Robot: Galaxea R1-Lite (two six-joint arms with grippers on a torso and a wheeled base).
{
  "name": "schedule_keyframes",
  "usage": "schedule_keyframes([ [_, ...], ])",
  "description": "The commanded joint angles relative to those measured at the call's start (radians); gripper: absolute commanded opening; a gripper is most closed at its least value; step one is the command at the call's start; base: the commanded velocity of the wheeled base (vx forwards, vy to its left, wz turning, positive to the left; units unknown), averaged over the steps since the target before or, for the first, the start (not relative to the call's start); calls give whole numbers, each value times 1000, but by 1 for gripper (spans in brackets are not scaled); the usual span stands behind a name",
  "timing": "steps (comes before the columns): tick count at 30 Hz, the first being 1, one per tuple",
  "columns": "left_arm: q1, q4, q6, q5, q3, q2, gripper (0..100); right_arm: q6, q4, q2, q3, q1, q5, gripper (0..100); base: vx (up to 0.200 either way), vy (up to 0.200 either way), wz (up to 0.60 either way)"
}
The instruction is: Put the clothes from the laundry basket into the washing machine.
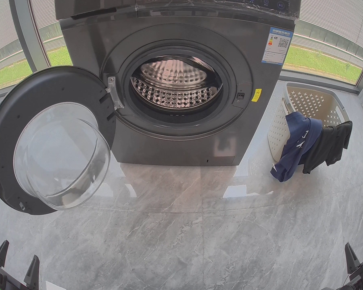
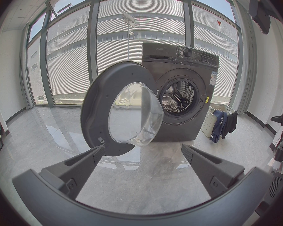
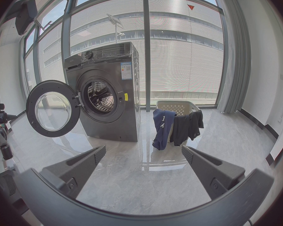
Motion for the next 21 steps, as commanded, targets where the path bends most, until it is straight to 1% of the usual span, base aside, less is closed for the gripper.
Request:
schedule_keyframes([
  [1,0,0,-3,1,18,-17,100,0,0,-5,18,0,1,100,0,-200,0],
  [5,0,0,-9,6,18,-17,100,0,0,-5,18,0,1,100,0,-200,0],
  [10,0,0,-9,9,18,-17,100,0,0,-5,18,0,1,100,0,-200,0],
  [19,0,0,-14,6,18,-17,100,0,0,-5,18,0,1,100,0,0,0],
  [21,-1,0,-12,6,18,-17,100,0,0,-5,18,0,1,100,200,0,0],
])
